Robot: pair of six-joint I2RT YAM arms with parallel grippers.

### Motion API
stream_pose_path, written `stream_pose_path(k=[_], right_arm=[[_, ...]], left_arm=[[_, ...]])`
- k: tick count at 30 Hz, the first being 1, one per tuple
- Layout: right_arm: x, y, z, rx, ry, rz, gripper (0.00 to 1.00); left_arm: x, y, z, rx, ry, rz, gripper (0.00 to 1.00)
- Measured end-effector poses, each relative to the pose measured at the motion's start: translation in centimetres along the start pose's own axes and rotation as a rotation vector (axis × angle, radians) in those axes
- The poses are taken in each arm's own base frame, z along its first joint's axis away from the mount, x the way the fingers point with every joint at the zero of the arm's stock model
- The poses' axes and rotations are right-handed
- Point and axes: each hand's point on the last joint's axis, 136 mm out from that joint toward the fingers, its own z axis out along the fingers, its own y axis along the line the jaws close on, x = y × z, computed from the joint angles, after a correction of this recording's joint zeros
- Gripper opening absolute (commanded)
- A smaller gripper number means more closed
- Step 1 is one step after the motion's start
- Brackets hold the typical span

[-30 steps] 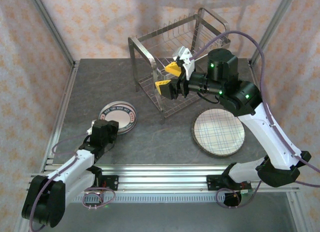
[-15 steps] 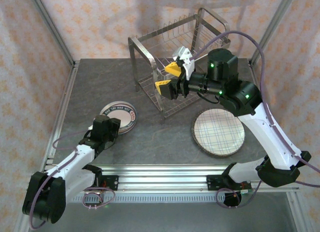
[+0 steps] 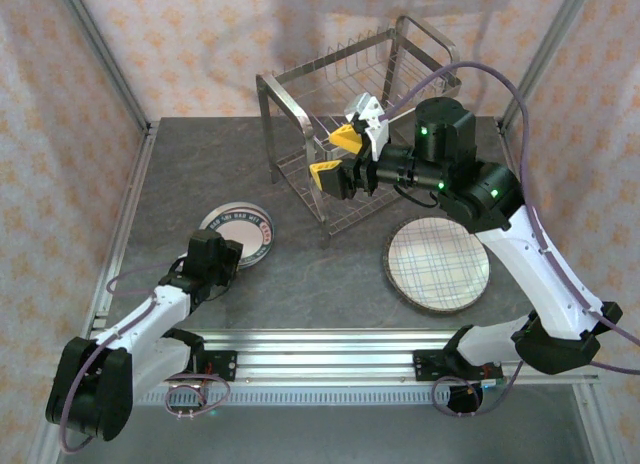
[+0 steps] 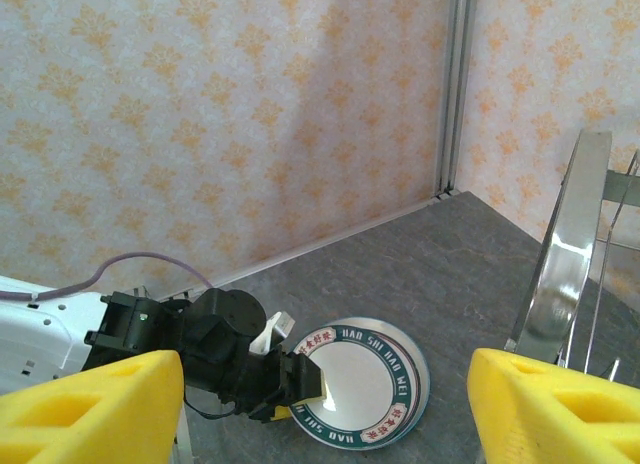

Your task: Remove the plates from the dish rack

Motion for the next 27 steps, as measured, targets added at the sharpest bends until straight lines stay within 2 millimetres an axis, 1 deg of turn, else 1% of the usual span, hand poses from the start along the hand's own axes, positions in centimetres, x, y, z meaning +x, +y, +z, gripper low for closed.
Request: stream_pose_path(k=[17,27], right_arm=[[0.0,0.0,0.0,0.0,0.0,0.0,0.75],[0.01,-0.01,0.0,0.0,0.0,0.0,0.75]], left_arm=[[0.08,0.78,-0.34,-0.084,0.007,-0.003,0.41],[0.1,0.95,-0.51,-0.103,0.009,-0.003,0.41]])
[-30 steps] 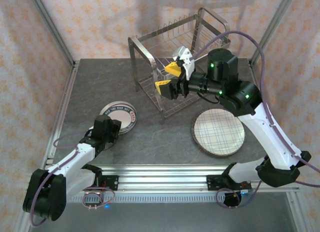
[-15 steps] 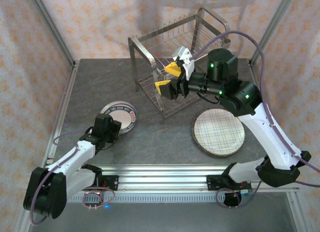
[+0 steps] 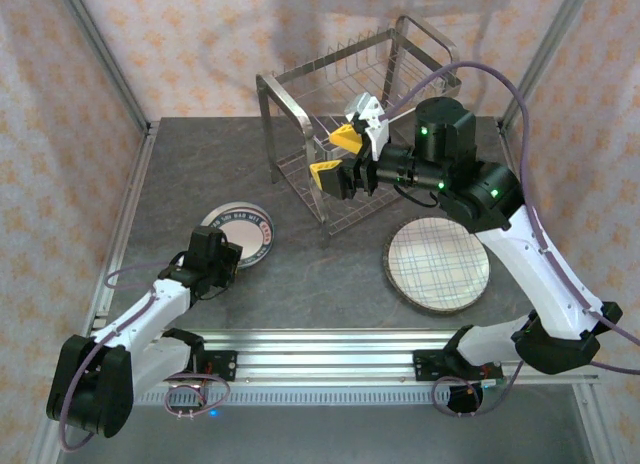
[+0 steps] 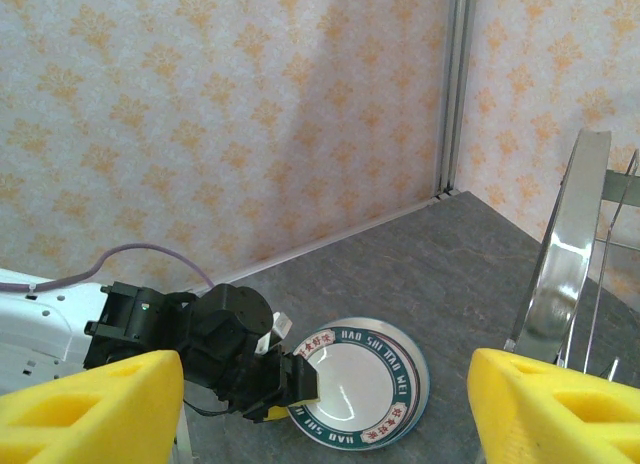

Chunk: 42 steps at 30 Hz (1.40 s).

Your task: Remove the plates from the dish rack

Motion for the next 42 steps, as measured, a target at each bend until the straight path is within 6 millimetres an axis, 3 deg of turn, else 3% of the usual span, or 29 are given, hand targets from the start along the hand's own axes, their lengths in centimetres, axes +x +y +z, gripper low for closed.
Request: stream_pose_path(k=[19,27,31,40,42], right_arm=[[0.0,0.0,0.0,0.0,-0.001,0.007,0.75],[-0.1,0.0,0.0,0.0,-0.003,0.014,0.75],[-0.1,-0.1,0.0,0.005,-0.005,0.018,0.75],[-0.2,-0.9,-0.2,0.053,-0.007,0.03,0.75],[-0.1,-1.3,-0.4,0.082,-0.009,0.03,0.75]], left_arm=[[0.1,0.6,-0.5,-0.052,0.006,0.007,0.44],[0.1,0.4,-0.7,-0.063,0.01,0.024,0.54],[0.1,0.1,-1.0,-0.065,0.011,0.028,0.63],[0.1,-0.5,-2.0,-0.055,0.01,0.053,0.98],[0.1,-0.6,-2.3,-0.057,0.011,0.052,0.99]])
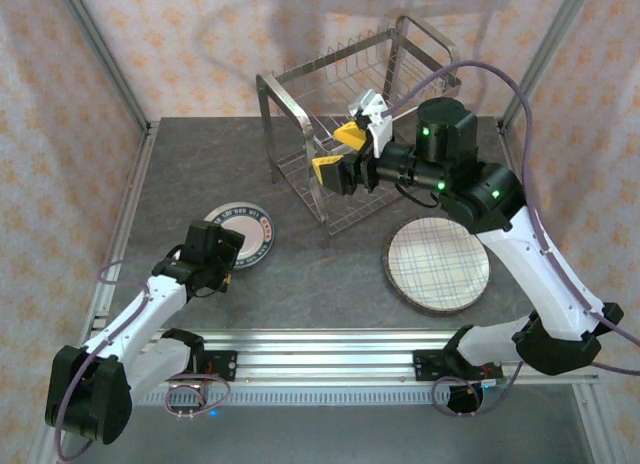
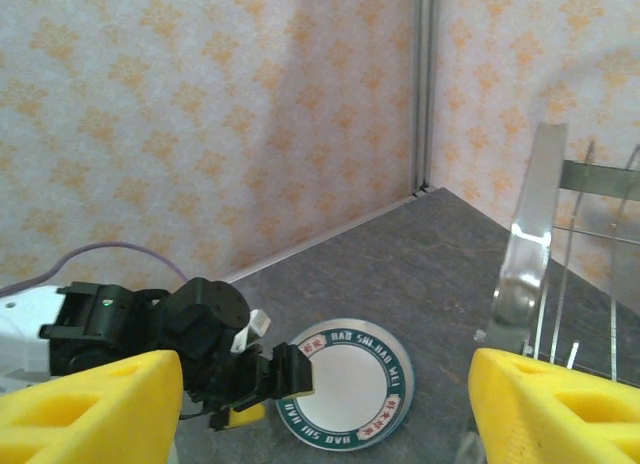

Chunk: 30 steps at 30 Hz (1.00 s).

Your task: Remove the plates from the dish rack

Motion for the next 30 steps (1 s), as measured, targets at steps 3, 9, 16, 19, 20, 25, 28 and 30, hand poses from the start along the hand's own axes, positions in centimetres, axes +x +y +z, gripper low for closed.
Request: stream_pose_path(k=[3,9,16,19,20,25,28,30], right_arm=[[-0.1,-0.7,-0.7,0.056,-0.015,-0.004,0.76],[-0.7,-3.4,-3.2,0.253,-0.071,-0.007,0.76],[0.3,-9.6,-9.2,0.7,-0.116,0.062,0.81],[2.4,-13.1,-13.4,0.938,-0.111,0.167,0.85],[3.6,-14.4,-15.1,1.025,-0.104,0.22,1.0],[12.3,-17.8,-21.2,1.353,-0.005,0.414,0.99],[17.0,-17.9,-21.4,1.396,0.078,0.442,0.99],[20.3,-18.2,-21.0,1.42,0.148,0.446,0.99]], left_arm=[[-0.1,-0.4,-0.6,0.004,-0.001,0.0,0.99],[-0.3,-2.1,-2.6,0.032,-0.007,0.029,0.99],[-1.2,-7.2,-7.3,0.123,-0.048,0.149,0.99],[-2.2,-9.6,-9.6,0.167,-0.107,0.215,0.99],[-2.6,-10.2,-10.3,0.173,-0.133,0.235,0.99],[-4.9,-12.0,-11.7,0.143,-0.251,0.345,0.99],[-6.3,-12.1,-11.2,0.043,-0.312,0.404,0.99],[-7.8,-11.9,-10.6,-0.047,-0.372,0.432,0.99]])
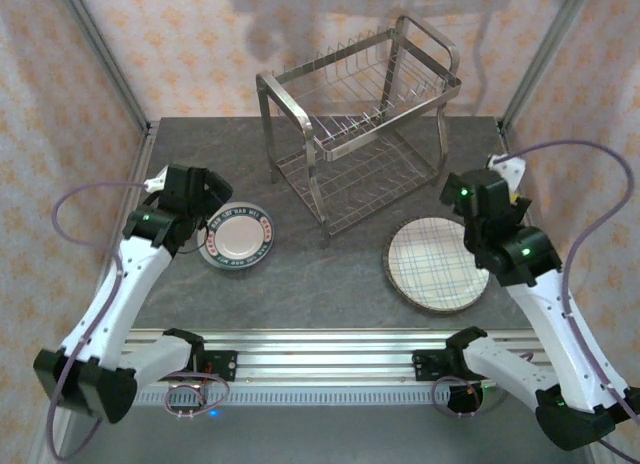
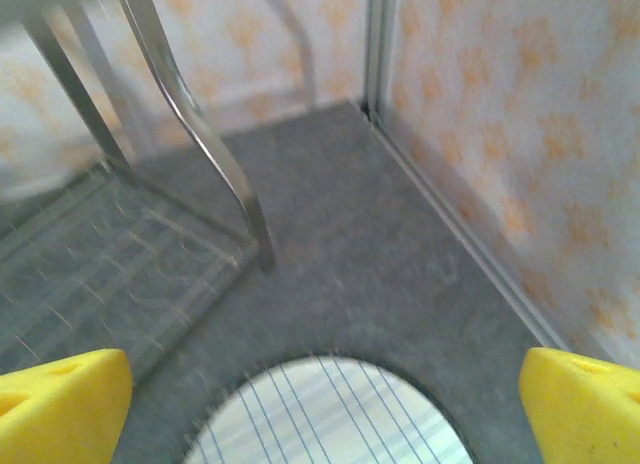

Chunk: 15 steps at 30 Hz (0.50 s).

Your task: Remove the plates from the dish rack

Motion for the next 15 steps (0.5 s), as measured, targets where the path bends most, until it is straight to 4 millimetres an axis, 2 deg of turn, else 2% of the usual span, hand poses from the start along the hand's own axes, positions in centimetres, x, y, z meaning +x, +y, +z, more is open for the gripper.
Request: stream_pose_path(k=[3,5,9,12,15], right_arm=[[4.1,-1.3,2.8,0.126,0.017,-0.016,1.0],[7.9,-2.0,5.2,0.185,0.018,-0.07,1.0],[14.7,-2.2,8.7,0.154,0.016,-0.168,0.99],[16.6,-2.2,10.3,0.128,-0.016,-0.172,0.99],[16.1,-2.1,12.0,0.113,-0.041,-0.109,0.99]], left_arm=[[-0.8,1.8,1.6,-0.125,-0.077,0.098,0.99],[-1.2,3.5,2.7,-0.187,-0.152,0.201,0.99],[-0.2,6.6,5.3,-0.251,-0.253,0.439,0.99],[1.4,8.2,8.2,-0.246,-0.274,0.563,0.99],[2.4,9.5,10.6,-0.24,-0.257,0.608,1.0]])
